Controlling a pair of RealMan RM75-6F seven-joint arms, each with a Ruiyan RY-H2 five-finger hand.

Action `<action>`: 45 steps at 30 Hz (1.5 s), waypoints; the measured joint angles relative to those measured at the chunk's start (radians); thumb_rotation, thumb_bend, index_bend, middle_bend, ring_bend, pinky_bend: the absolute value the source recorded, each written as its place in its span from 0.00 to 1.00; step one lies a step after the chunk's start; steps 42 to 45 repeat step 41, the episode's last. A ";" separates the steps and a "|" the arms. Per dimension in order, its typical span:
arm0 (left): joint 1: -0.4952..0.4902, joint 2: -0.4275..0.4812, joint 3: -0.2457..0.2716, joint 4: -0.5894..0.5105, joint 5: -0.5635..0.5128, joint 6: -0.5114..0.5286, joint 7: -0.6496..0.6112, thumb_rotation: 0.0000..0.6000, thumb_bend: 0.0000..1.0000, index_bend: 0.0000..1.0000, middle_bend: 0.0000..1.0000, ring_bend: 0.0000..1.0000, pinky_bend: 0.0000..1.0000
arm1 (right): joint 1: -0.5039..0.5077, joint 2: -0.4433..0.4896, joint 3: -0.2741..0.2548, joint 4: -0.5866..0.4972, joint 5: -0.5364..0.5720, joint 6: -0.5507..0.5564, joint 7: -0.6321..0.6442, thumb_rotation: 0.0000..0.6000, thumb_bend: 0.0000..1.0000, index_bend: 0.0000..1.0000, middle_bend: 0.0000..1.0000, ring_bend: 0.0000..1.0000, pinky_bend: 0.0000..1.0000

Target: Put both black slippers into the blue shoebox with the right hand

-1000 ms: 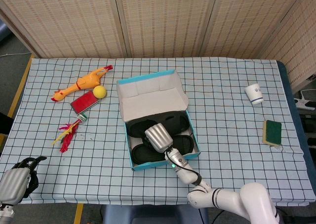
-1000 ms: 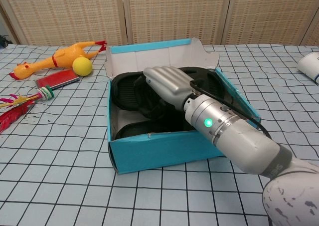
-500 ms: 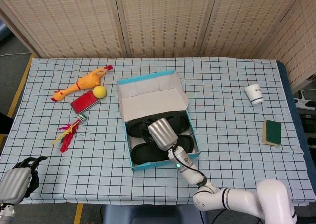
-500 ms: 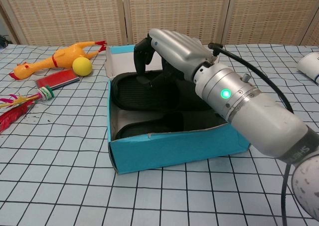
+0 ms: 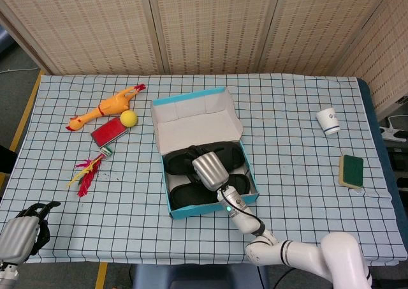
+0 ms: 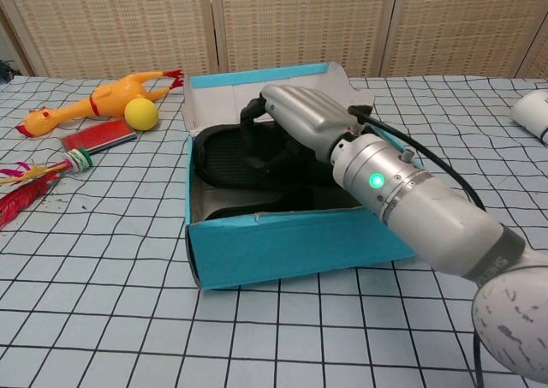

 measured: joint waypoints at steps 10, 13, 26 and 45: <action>0.000 -0.001 0.000 0.000 0.000 0.001 0.002 1.00 0.43 0.22 0.21 0.20 0.31 | -0.022 -0.005 -0.043 0.035 -0.007 -0.021 0.043 1.00 0.45 0.36 0.33 0.18 0.33; 0.000 -0.001 0.000 0.000 -0.001 -0.001 0.003 1.00 0.43 0.22 0.21 0.20 0.32 | -0.024 -0.004 -0.045 0.036 -0.012 -0.018 0.048 1.00 0.45 0.36 0.33 0.18 0.33; 0.003 0.002 -0.001 0.000 -0.005 0.005 -0.001 1.00 0.43 0.22 0.21 0.20 0.32 | -0.125 0.263 -0.106 -0.363 -0.097 0.114 0.003 1.00 0.42 0.35 0.32 0.16 0.31; 0.004 -0.015 -0.010 -0.007 -0.030 0.008 0.052 1.00 0.43 0.22 0.21 0.20 0.32 | -0.540 0.611 -0.306 -0.432 -0.151 0.527 -0.224 1.00 0.21 0.20 0.21 0.06 0.23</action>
